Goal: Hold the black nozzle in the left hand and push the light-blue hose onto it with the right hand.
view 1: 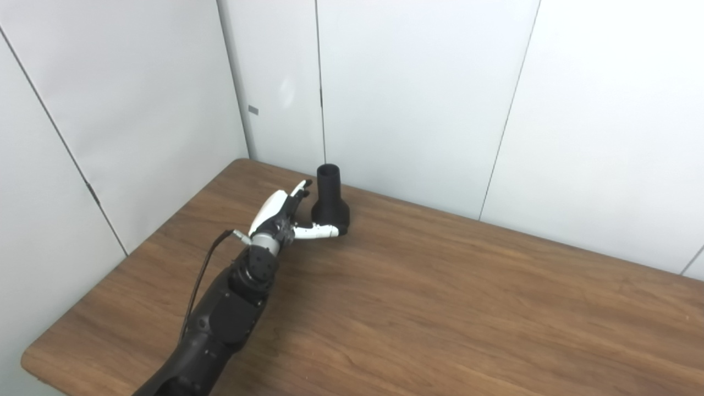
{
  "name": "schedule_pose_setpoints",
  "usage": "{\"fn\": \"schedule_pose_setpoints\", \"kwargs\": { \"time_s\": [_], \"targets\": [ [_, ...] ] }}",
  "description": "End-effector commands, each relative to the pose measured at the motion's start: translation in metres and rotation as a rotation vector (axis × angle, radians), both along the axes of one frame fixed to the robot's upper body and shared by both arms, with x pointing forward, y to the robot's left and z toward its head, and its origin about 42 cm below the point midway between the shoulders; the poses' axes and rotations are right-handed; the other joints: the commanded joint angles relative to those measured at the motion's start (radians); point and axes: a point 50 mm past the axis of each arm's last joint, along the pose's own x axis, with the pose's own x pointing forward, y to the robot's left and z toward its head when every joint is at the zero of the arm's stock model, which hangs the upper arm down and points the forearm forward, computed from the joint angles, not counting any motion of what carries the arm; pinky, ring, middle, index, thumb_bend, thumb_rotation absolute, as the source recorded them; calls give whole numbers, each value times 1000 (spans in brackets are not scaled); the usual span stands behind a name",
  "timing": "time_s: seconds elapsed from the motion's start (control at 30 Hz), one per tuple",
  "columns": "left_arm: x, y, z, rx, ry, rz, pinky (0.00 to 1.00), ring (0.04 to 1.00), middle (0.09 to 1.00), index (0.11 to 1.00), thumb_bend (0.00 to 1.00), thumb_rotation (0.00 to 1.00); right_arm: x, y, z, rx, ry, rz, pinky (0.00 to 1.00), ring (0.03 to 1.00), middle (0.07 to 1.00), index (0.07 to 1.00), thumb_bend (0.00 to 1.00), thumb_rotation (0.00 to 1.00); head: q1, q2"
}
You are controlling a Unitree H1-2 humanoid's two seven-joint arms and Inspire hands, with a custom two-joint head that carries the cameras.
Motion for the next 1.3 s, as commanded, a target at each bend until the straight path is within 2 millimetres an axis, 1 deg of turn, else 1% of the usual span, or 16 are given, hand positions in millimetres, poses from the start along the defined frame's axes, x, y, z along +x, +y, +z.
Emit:
{"fn": "schedule_pose_setpoints", "kwargs": {
  "time_s": [0.0,0.1,0.27,0.4,0.47,0.53,0.57,0.63,0.8,0.83,0.87,0.93,0.97,1.07,1.17,1.27],
  "targets": [
    [7,9,10,32,7,17,903,958,955,995,1000,342,-3,-7,9,-39,-31,1,537,659,677,627,146,151,-4,2],
    [11,8,9,53,26,20,906,959,953,990,1000,343,-5,-7,9,-43,-32,-1,546,662,679,631,147,142,-14,3],
    [19,8,3,59,27,1,860,901,907,970,1000,340,-7,-7,9,-43,-25,-5,548,661,680,634,160,144,-23,4],
    [19,0,2,77,29,-23,851,889,892,961,1000,315,-10,-7,10,-46,-23,-8,544,657,676,629,166,147,-32,7],
    [20,-3,0,95,37,-29,862,886,892,958,1000,325,-11,-8,10,-48,-25,-7,539,649,672,627,166,124,-33,7],
    [20,-3,-2,92,37,-27,868,873,885,951,1000,303,-12,-8,10,-53,-23,-6,539,651,673,626,167,116,-35,9],
    [21,-3,-3,91,37,-26,848,865,881,945,1000,294,-12,-8,11,-54,-21,-5,541,651,673,626,167,111,-35,9],
    [21,-3,-4,104,41,-31,843,858,872,934,1000,282,-13,-8,11,-52,-22,-6,539,647,673,626,172,100,-38,10],
    [21,-2,-7,139,68,-45,848,863,870,929,1000,258,-15,-9,12,-52,-23,-5,513,632,666,622,180,65,-43,14],
    [21,-3,-9,148,75,-48,877,873,873,931,1000,253,-16,-9,12,-51,-20,-6,513,632,666,624,181,62,-45,16],
    [21,-3,-11,155,82,-51,950,889,873,931,1000,262,-16,-9,12,-52,-18,-7,523,639,671,626,183,58,-45,16],
    [21,-3,-15,175,93,-61,987,907,873,929,1000,265,-18,-10,13,-60,-15,-8,532,643,672,628,183,48,-48,19],
    [21,-3,-17,186,99,-67,995,910,872,929,1000,270,-18,-10,13,-59,-16,-7,517,637,671,628,188,47,-49,20],
    [20,-3,-22,217,111,-90,1000,903,871,925,1000,260,-20,-10,14,-49,-15,-3,535,646,674,628,192,56,-55,21],
    [20,-4,-27,230,134,-97,1000,893,872,923,1000,294,-22,-10,15,-61,-18,-1,537,648,671,626,191,59,-63,24],
    [18,-4,-31,228,147,-93,1000,879,863,902,1000,272,-24,-10,16,-66,-10,-5,546,652,677,630,194,39,-69,29]
  ]
}}
